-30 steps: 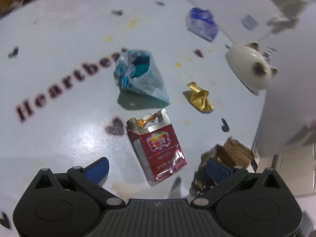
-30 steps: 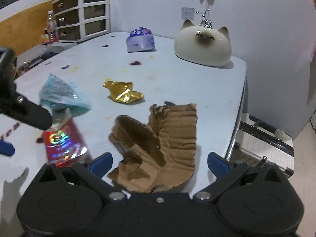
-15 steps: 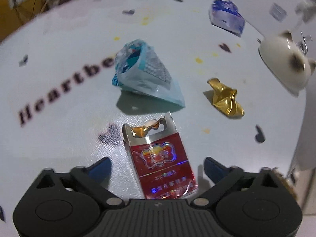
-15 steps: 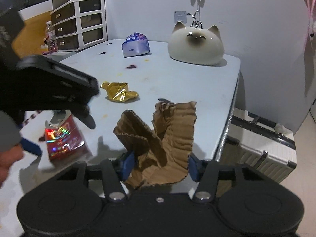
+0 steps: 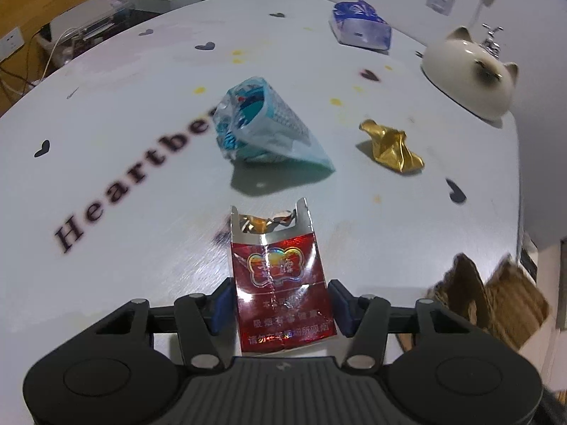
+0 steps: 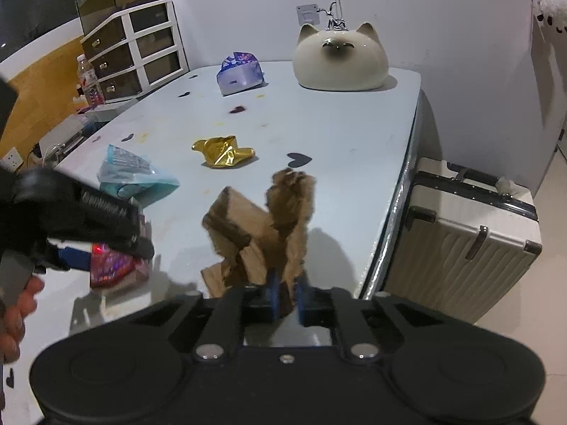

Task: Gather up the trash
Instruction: 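Grasp the red cigarette box with the left tool while the right tool grasps the brown cardboard, then carry the red box and brown cardboard in both tools over the trash bin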

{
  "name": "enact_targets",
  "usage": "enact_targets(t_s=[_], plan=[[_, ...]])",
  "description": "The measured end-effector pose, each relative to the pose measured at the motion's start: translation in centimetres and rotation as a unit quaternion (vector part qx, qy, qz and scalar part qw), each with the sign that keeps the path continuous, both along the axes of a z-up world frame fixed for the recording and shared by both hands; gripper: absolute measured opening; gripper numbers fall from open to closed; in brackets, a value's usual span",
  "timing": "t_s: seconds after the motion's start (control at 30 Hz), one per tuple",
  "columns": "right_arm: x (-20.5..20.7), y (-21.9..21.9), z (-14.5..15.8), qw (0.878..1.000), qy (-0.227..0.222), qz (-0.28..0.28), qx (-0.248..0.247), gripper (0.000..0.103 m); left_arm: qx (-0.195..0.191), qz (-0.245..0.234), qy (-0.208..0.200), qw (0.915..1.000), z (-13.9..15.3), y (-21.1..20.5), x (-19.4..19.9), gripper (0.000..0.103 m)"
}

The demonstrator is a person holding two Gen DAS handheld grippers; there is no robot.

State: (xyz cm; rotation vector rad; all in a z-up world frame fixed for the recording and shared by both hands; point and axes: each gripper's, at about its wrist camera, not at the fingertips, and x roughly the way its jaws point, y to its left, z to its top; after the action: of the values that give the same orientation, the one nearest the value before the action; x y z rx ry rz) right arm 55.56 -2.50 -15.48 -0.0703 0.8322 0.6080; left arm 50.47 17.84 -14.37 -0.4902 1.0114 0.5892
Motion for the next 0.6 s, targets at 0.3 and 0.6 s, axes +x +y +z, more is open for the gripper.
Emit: enact_targets(t_s=[0.3, 0.6], plan=[[-2.2, -0.3, 1.8, 1.000, 0.005, -0.006, 0.002, 0.004, 0.017, -0.056, -0.022, 0.9980, 1.8, -0.3, -4.3, 0.055], [-6.0, -0.4, 4.0, 1.000, 0.006, -0.015, -0.007, 0.004, 0.056, -0.116, -0.049, 0.9905, 5.4, -0.9, -8.7, 0.055]])
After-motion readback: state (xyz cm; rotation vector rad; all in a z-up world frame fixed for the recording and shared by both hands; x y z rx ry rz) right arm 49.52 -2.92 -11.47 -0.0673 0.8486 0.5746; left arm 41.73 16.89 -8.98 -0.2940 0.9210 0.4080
